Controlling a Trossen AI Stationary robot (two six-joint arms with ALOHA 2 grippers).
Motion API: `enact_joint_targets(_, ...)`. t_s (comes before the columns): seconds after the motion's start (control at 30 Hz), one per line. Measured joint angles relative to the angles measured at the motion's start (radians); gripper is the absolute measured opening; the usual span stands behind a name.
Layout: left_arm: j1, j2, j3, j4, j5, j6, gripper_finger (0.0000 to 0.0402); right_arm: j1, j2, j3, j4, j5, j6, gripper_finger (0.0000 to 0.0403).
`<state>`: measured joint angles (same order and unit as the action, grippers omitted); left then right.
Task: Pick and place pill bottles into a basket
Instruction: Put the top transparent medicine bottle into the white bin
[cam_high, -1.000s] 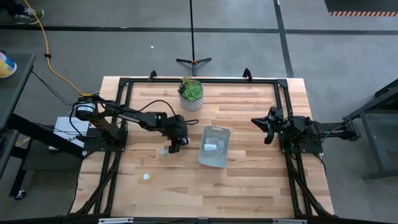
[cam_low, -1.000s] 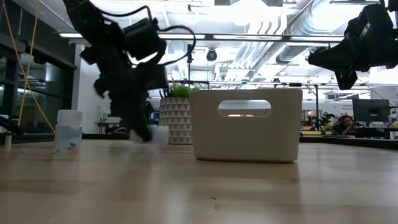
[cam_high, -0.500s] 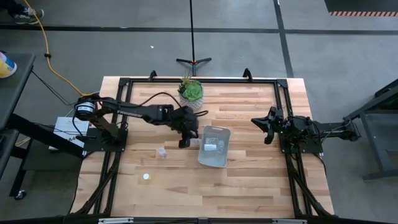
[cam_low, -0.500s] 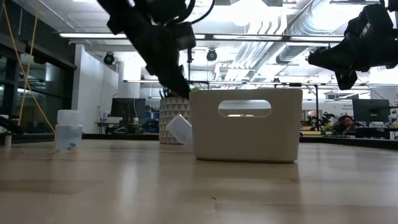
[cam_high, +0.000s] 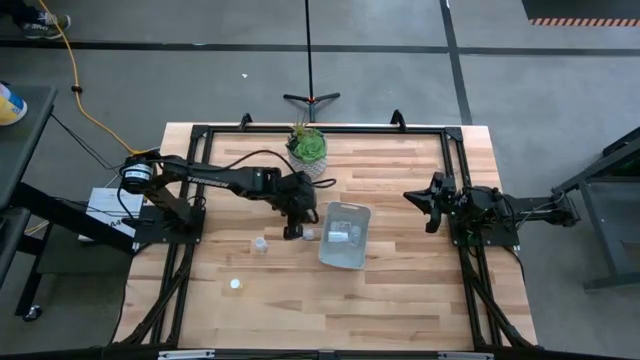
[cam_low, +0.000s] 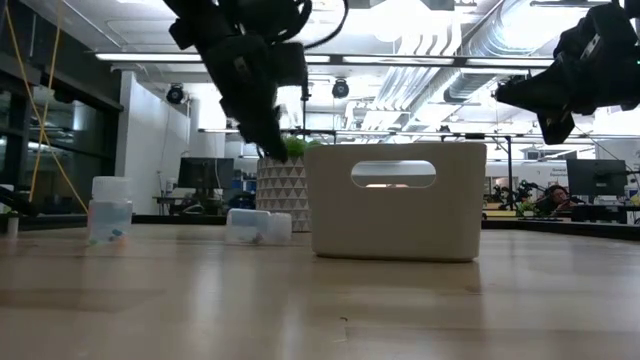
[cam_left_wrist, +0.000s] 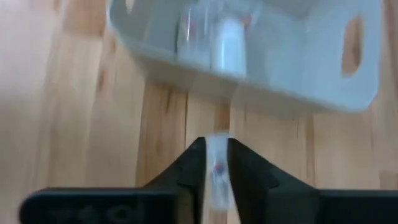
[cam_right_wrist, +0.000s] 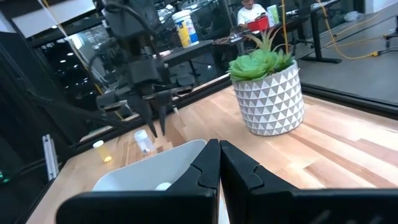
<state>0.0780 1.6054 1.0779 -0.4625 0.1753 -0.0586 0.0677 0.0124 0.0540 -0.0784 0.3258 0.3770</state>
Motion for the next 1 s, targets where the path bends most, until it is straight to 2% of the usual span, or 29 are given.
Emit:
enact_joint_targets(0.17,0.0,0.025,-0.001,-0.06,0.034,-0.093,0.0188,0.0,0.0,0.0,0.0,-0.007,0.0,0.0)
enact_joint_targets(0.3,-0.023,0.065,-0.001,-0.035,0.083,-0.106,0.0254,0.0,0.001,0.0,0.0,-0.007,-0.002,0.0)
enact_joint_targets(0.47,-0.083,0.111,-0.001,0.031,0.028,-0.097,0.0299,0.0,0.003,0.0,-0.001,-0.008,-0.001,0.0)
enact_joint_targets(0.57,-0.109,0.134,-0.001,0.044,-0.042,-0.126,0.0307,0.0,0.004,0.0,-0.001,-0.007,-0.002,0.0)
enact_joint_targets(0.67,-0.114,0.158,-0.001,0.039,-0.07,-0.155,0.0303,0.0,0.007,0.0,-0.001,-0.007,-0.003,0.0)
enact_joint_targets(1.0,-0.111,0.228,0.0,0.025,-0.078,-0.186,0.0262,0.0,0.009,0.0,-0.001,-0.007,-0.003,0.0)
